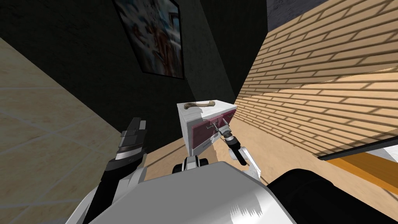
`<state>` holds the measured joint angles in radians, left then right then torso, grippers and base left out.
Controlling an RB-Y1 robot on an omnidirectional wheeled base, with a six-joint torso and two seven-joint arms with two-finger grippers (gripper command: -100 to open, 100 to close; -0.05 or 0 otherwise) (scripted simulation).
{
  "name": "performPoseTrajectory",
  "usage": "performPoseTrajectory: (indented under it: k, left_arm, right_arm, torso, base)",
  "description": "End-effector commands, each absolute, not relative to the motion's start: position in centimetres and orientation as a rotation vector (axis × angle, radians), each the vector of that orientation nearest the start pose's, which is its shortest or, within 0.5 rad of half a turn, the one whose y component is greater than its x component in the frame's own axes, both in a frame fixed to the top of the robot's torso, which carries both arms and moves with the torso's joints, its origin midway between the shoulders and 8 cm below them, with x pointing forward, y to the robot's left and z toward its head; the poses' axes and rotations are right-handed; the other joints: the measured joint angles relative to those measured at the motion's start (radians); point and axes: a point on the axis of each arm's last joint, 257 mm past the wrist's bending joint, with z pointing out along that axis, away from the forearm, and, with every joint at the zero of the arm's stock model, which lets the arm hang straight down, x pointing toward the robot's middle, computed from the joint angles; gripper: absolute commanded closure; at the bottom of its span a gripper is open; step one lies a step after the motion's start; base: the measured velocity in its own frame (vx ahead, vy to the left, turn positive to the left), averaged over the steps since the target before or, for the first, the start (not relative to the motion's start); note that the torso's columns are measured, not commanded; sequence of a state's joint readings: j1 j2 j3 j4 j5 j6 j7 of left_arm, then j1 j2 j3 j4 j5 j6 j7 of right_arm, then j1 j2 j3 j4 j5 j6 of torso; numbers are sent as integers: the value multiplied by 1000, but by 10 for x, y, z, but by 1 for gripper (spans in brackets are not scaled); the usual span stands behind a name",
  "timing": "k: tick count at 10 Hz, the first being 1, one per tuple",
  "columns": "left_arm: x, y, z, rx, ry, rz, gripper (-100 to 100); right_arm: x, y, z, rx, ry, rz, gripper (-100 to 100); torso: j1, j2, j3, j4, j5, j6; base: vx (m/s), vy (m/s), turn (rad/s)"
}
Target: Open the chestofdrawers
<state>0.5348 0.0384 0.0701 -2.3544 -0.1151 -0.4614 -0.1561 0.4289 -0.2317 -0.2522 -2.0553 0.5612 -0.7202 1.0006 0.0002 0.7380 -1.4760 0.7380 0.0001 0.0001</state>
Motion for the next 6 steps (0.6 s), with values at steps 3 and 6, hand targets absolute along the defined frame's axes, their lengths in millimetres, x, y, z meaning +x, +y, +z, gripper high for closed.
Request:
performPoseTrajectory:
  k: [3, 6]
  left_arm:
    - [333, 285, 39, -481, 734, -1000, 0]
    - [333, 285, 39, -481, 734, -1001, 0]
  right_arm:
    - [364, -281, -55, -598, 908, -305, -100]
    - [363, -284, -63, -658, 897, -386, -100]
  torso:
    - [0, 0, 0, 0, 0, 0]
    - [0, 0, 0, 0, 0, 0]
  base:
    - [26, 19, 71]
    - [12, 11, 50]
